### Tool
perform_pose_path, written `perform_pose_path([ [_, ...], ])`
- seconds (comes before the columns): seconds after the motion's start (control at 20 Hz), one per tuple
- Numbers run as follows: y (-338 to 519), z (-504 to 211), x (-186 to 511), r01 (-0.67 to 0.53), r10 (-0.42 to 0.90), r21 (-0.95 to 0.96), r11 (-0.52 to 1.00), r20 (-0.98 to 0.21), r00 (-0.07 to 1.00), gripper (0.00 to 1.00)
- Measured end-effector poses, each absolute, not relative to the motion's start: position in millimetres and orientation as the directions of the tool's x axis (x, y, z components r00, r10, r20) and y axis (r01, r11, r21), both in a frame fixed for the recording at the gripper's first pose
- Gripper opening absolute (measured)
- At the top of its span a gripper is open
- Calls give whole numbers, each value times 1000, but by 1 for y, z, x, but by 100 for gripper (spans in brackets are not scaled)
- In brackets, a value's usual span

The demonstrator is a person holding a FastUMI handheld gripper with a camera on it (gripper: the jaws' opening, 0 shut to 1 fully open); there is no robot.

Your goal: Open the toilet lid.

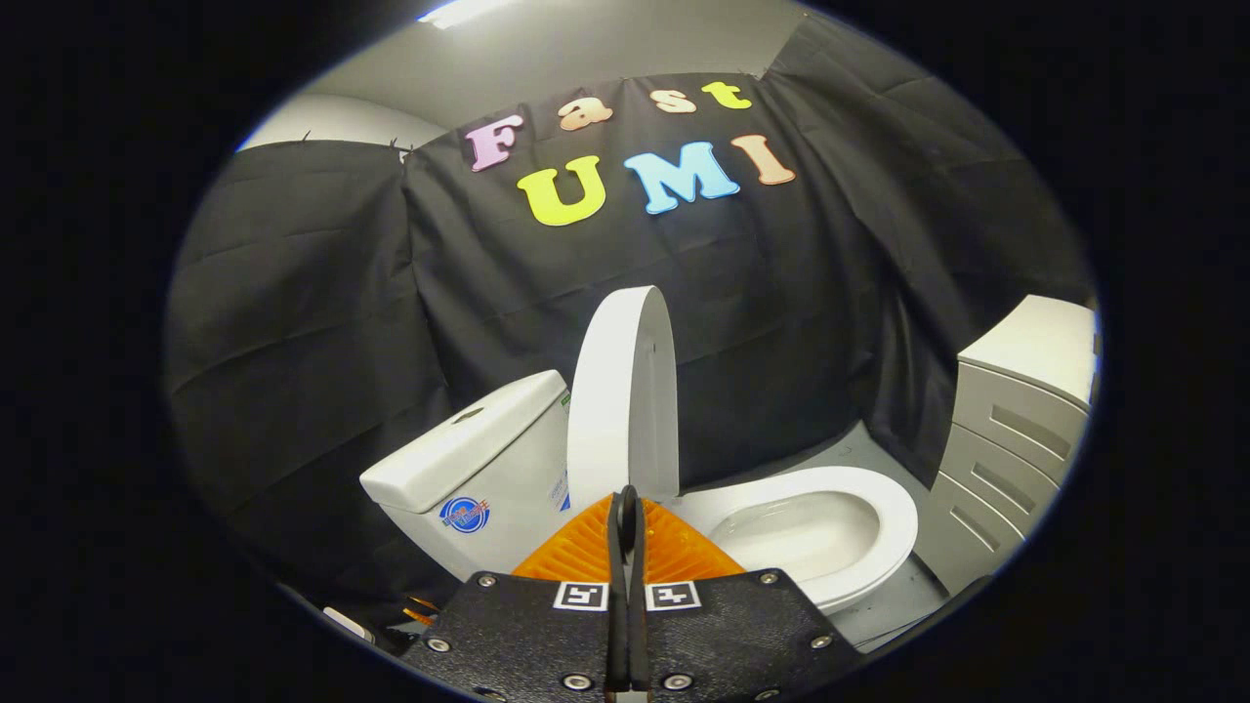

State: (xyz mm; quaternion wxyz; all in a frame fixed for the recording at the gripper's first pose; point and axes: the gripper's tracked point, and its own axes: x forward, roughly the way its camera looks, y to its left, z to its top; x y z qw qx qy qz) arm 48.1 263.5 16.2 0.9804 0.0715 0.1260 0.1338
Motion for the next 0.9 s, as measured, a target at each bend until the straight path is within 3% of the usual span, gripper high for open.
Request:
perform_pose_path([
  [0.9, 332, 19, 46, -319, 325, 63, 946, -207, 923, 0],
])
